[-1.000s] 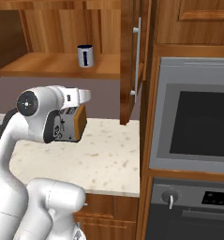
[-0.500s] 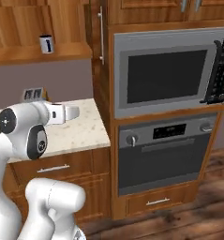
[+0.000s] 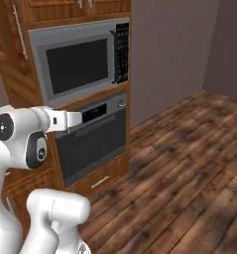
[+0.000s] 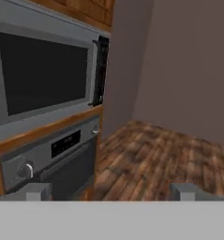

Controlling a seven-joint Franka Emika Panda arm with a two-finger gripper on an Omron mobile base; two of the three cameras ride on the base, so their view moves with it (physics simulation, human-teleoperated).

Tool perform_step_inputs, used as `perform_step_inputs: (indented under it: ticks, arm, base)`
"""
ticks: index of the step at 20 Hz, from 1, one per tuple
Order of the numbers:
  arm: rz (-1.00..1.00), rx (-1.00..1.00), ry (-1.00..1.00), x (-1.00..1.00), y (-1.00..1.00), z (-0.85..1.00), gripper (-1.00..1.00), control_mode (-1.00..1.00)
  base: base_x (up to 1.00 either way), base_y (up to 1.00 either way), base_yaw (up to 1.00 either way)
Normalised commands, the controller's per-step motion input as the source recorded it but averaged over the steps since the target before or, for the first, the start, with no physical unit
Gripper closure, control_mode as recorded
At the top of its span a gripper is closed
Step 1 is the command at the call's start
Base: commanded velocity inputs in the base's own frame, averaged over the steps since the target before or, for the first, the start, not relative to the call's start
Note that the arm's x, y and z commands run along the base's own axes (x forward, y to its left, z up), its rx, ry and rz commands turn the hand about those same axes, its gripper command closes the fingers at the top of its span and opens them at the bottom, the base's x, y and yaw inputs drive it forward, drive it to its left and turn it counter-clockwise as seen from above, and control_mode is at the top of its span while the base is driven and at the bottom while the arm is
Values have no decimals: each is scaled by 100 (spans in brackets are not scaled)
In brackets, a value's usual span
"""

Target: Move the mug from next to the sink to the open cabinet. Then, move the bowl with the broccoli to the fridge to clear the area for faucet cleaning.

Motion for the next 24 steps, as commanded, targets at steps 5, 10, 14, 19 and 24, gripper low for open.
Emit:
perform_step_inputs:
  ticks: [5, 10, 14, 19, 24]
  arm:
    - [0, 0, 0, 0, 0, 0, -100, 100]
    - [0, 0, 0, 0, 0, 0, -100, 100]
    - [0, 0, 0, 0, 0, 0, -100, 100]
    - [0, 0, 0, 0, 0, 0, -100, 100]
    - [0, 0, 0, 0, 0, 0, -100, 100]
  base:
    - [4, -70, -75]
    - [51, -47, -68]
    - [100, -4, -47]
    - [43, 32, -74]
    - [-2, 5, -99]
